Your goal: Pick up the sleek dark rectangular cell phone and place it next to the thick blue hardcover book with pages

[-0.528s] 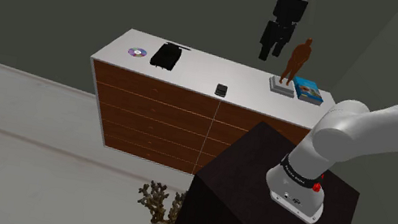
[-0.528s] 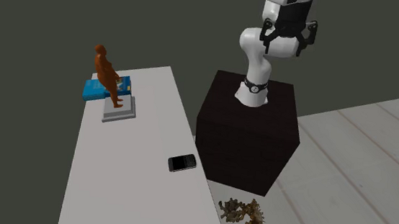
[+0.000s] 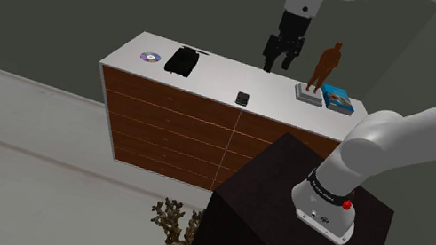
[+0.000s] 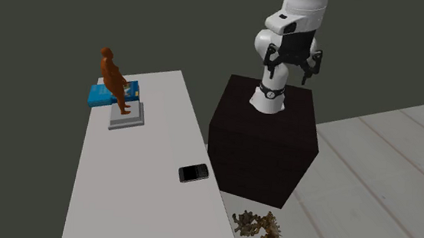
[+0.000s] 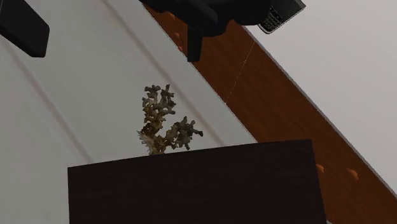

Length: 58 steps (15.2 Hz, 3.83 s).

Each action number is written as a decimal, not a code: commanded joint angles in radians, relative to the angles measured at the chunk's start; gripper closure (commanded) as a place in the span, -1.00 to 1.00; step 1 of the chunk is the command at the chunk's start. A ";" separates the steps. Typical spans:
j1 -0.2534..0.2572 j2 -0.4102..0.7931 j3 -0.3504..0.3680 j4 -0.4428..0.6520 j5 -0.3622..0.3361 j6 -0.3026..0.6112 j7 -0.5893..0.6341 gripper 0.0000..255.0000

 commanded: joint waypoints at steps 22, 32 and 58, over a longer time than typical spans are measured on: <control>-0.172 0.745 -0.097 0.138 0.014 0.664 0.205 -1.00; -0.245 1.079 -0.142 0.345 0.098 0.809 0.250 -1.00; -0.256 1.173 -0.123 0.361 0.125 0.886 0.233 1.00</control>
